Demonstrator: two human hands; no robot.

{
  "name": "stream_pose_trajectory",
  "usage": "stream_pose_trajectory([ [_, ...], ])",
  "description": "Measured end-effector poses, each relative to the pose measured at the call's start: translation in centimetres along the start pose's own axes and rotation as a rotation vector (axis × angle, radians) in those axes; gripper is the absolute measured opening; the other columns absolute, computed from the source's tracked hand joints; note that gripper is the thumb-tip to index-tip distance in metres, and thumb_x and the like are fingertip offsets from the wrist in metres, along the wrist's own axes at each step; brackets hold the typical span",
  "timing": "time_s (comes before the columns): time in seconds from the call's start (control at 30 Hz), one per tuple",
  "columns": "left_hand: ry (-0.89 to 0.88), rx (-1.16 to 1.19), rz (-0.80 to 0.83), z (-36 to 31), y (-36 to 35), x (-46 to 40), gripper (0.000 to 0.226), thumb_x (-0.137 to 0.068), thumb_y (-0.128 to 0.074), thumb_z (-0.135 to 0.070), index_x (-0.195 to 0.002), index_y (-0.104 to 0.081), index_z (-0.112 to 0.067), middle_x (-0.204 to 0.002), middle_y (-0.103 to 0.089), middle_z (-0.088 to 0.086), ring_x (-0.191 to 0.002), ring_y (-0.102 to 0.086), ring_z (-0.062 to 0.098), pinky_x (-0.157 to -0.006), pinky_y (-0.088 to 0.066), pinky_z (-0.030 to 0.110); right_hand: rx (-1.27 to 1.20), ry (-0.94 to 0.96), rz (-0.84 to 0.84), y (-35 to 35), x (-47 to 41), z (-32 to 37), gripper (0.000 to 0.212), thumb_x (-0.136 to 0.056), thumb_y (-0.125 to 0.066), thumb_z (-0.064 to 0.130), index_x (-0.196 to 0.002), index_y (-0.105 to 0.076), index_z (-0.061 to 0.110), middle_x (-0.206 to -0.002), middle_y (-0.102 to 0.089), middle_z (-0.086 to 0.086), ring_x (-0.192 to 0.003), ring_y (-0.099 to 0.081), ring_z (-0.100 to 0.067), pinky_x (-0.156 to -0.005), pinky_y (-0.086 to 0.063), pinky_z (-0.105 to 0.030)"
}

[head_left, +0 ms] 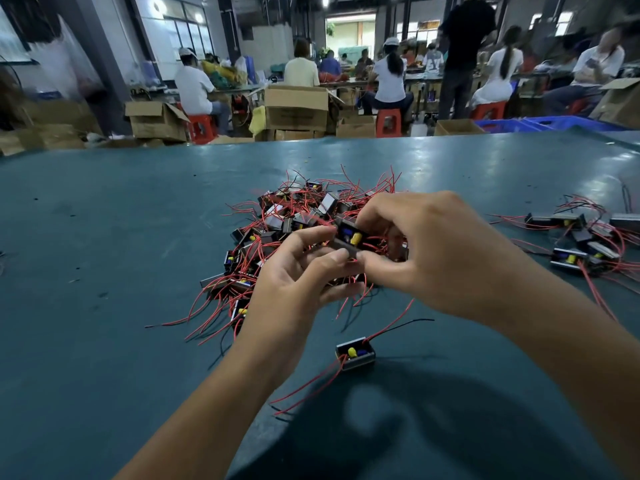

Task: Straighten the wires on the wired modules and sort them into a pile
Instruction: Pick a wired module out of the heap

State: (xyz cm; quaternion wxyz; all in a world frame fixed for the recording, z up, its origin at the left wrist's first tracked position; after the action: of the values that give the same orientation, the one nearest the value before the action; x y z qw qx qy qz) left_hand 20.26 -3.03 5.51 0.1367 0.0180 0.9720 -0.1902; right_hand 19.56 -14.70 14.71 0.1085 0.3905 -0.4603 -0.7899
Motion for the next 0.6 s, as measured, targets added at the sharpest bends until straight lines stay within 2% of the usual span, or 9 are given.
stream_pose_trajectory([
  [0.1,0.002,-0.062,-0.017,0.1,0.2,0.0,0.012,-0.083,-0.065,-0.013,-0.094,-0.071,-0.011,-0.088,-0.074,0.017,-0.073,-0.072,0.024,-0.067,-0.059,0.033,0.1,0.102,0.097,-1.1,0.2,1.4,0.02,-0.085,-0.066,0.034,-0.097,-0.061,0.019,-0.086,-0.058,0.007,-0.073,-0.048,-0.014,-0.071,-0.048,-0.038],
  [0.2,0.03,-0.078,-0.023,0.6,0.5,0.1,0.014,-0.082,-0.064,-0.01,-0.083,-0.076,-0.017,-0.088,-0.074,0.023,-0.073,-0.074,0.028,-0.064,-0.059,0.033,0.139,0.125,0.168,-2.1,0.3,1.9,0.026,-0.083,-0.057,0.04,-0.099,-0.06,0.02,-0.09,-0.058,0.006,-0.076,-0.049,-0.015,-0.074,-0.047,-0.038],
  [0.4,-0.028,-0.111,-0.01,0.1,0.4,0.2,0.017,-0.084,-0.063,-0.008,-0.08,-0.076,-0.017,-0.077,-0.074,0.017,-0.069,-0.074,0.026,-0.063,-0.06,0.033,0.118,0.122,0.197,-2.1,0.3,1.8,0.029,-0.08,-0.055,0.043,-0.099,-0.059,0.021,-0.089,-0.057,0.008,-0.078,-0.052,-0.017,-0.074,-0.048,-0.039],
  [0.5,-0.069,-0.151,-0.055,-0.2,0.8,0.4,0.008,-0.084,-0.064,-0.003,-0.083,-0.07,-0.008,-0.069,-0.073,0.014,-0.062,-0.072,0.023,-0.059,-0.06,0.034,0.102,0.088,0.23,-2.5,0.4,1.4,0.032,-0.078,-0.052,0.047,-0.1,-0.057,0.024,-0.09,-0.056,0.01,-0.082,-0.053,-0.018,-0.076,-0.048,-0.04],
  [0.6,-0.068,-0.161,-0.067,0.1,0.5,0.5,0.008,-0.078,-0.065,-0.006,-0.08,-0.071,-0.012,-0.068,-0.073,0.012,-0.06,-0.072,0.021,-0.057,-0.06,0.032,0.139,0.098,0.242,-2.9,0.4,1.5,0.032,-0.079,-0.052,0.048,-0.099,-0.056,0.023,-0.092,-0.057,0.009,-0.083,-0.053,-0.018,-0.077,-0.048,-0.04],
])
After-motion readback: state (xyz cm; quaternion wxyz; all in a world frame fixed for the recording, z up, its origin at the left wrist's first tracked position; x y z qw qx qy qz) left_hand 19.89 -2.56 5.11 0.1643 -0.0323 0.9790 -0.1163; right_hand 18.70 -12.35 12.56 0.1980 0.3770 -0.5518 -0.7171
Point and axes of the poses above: each hand's wrist, its own x-axis away from the middle knuckle, its own y-axis out of the back of the hand, z = x × y, the point moved 10 cm from there along -x, towards the middle knuckle
